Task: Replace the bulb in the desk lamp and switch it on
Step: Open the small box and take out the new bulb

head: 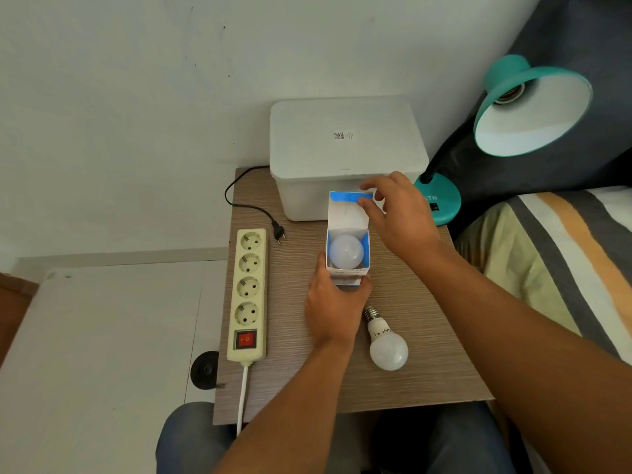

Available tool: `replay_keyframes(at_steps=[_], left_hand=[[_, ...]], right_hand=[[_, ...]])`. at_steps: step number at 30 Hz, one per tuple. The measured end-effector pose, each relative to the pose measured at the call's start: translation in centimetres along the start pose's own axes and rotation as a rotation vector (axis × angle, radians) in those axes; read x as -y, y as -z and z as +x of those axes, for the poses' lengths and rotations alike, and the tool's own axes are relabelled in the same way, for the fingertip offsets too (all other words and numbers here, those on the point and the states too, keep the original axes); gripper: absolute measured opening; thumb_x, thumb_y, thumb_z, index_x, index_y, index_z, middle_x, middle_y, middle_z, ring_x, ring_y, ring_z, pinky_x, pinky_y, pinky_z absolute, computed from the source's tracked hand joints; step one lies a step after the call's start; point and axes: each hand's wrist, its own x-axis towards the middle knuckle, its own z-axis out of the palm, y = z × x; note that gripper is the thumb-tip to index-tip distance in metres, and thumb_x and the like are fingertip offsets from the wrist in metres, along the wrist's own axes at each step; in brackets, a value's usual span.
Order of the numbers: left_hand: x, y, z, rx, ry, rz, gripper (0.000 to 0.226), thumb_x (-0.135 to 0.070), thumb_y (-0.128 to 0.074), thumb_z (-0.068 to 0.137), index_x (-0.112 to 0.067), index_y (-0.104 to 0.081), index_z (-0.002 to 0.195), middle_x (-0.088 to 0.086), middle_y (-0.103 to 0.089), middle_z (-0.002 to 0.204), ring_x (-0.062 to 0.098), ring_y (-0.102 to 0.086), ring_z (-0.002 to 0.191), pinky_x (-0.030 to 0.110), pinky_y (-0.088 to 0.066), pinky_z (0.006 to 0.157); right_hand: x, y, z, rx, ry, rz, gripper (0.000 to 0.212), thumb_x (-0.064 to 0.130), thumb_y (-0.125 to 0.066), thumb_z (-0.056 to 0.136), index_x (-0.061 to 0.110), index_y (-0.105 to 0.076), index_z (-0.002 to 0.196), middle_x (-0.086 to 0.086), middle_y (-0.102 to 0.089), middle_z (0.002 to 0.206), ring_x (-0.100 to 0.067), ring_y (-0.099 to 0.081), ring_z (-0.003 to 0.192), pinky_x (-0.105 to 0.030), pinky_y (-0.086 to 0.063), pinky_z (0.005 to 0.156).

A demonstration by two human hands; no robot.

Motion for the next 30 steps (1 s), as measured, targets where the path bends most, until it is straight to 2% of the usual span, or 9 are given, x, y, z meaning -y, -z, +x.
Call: replay_keyframes(at_steps=[2, 5, 8, 12, 16, 18, 24, 26, 30], left_hand=[[0.0, 0.0, 0.0, -0.005, 0.005, -0.001, 0.09, -0.063, -0.077, 0.064, -0.028, -0.045, 0.141, -0.008, -0.063, 0.126, 0.01, -0.061, 0.115, 0.035, -0.057, 0.09], [0.0, -0.1, 0.0, -0.01, 0.008, -0.001, 0.09, -0.062, -0.078, 0.066, -0.026, -0.044, 0.142, -0.007, -0.062, 0.13, 0.012, -0.06, 0.118, 0.036, -0.056, 0.091], [-0.1, -0.2, 0.1, -0.008, 0.01, -0.008, 0.092, -0.063, -0.077, 0.067, -0.029, -0.041, 0.145, -0.007, -0.062, 0.131, 0.013, -0.06, 0.117, 0.037, -0.056, 0.09], [-0.2, -0.2, 0.1, -0.006, 0.007, 0.006, 0.092, -0.059, -0.079, 0.068, -0.027, -0.041, 0.146, -0.005, -0.063, 0.129, 0.013, -0.062, 0.114, 0.035, -0.057, 0.088], [-0.2, 0.0, 0.1, 0.005, 0.0, 0.002, 0.097, -0.06, -0.077, 0.069, -0.027, -0.036, 0.15, -0.004, -0.062, 0.133, 0.015, -0.06, 0.119, 0.037, -0.055, 0.092], [-0.3, -0.1, 0.1, 0.008, 0.004, 0.008, 0.097, -0.059, -0.078, 0.07, -0.028, -0.034, 0.151, -0.003, -0.061, 0.135, 0.016, -0.059, 0.121, 0.036, -0.054, 0.094], [-0.2, -0.2, 0.2, 0.01, 0.016, 0.022, 0.098, -0.059, -0.079, 0.069, -0.03, -0.034, 0.151, -0.004, -0.061, 0.135, 0.016, -0.059, 0.121, 0.035, -0.053, 0.094], [-0.2, -0.2, 0.3, 0.014, 0.012, 0.011, 0.096, -0.061, -0.078, 0.069, -0.031, -0.035, 0.149, -0.006, -0.062, 0.133, 0.014, -0.06, 0.118, 0.035, -0.055, 0.092], [-0.3, -0.2, 0.3, 0.016, 0.01, -0.005, 0.091, -0.062, -0.076, 0.069, -0.034, -0.038, 0.146, -0.01, -0.063, 0.129, 0.011, -0.062, 0.115, 0.036, -0.057, 0.088]], right_hand=[[0.0, 0.0, -0.2, 0.009, -0.021, 0.046, 0.023, 0.026, -0.063, 0.095, 0.016, -0.061, 0.116, 0.001, -0.061, 0.105, -0.01, -0.057, 0.087, -0.033, -0.052, 0.078], [-0.4, -0.3, -1.2, 0.034, -0.029, 0.089, 0.017, 0.023, -0.065, 0.093, 0.014, -0.061, 0.107, -0.001, -0.065, 0.108, -0.016, -0.061, 0.098, -0.037, -0.053, 0.084], [-1.0, -1.0, -2.4, 0.125, 0.007, -0.009, 0.017, 0.025, -0.071, 0.087, 0.016, -0.069, 0.102, -0.005, -0.06, 0.12, -0.023, -0.055, 0.114, -0.031, -0.043, 0.094], [-1.1, -1.6, -3.2, 0.257, 0.026, -0.126, 0.03, 0.04, -0.073, 0.082, 0.021, -0.074, 0.104, -0.006, -0.056, 0.125, -0.027, -0.049, 0.116, -0.034, -0.04, 0.096], [-0.4, -1.2, -2.6, 0.355, 0.034, -0.261, 0.057, 0.061, -0.069, 0.075, 0.022, -0.071, 0.116, -0.003, -0.052, 0.135, -0.027, -0.043, 0.121, -0.035, -0.038, 0.099], [-0.2, -1.2, -2.3, 0.396, 0.01, -0.308, 0.06, 0.068, -0.067, 0.071, 0.024, -0.073, 0.112, -0.003, -0.05, 0.139, -0.027, -0.041, 0.124, -0.038, -0.04, 0.099], [0.2, -1.4, -2.2, 0.468, -0.042, -0.31, 0.055, 0.073, -0.061, 0.072, 0.028, -0.074, 0.101, -0.001, -0.058, 0.123, -0.024, -0.045, 0.115, -0.042, -0.043, 0.096], [0.2, -1.2, -2.3, 0.453, -0.056, -0.286, 0.053, 0.071, -0.061, 0.073, 0.029, -0.074, 0.103, -0.003, -0.055, 0.134, -0.026, -0.044, 0.123, -0.042, -0.041, 0.101], [1.0, 0.2, -2.6, 0.421, -0.149, -0.188, 0.054, 0.062, -0.066, 0.08, 0.028, -0.069, 0.122, -0.006, -0.038, 0.155, -0.029, -0.031, 0.141, -0.044, -0.031, 0.11]])
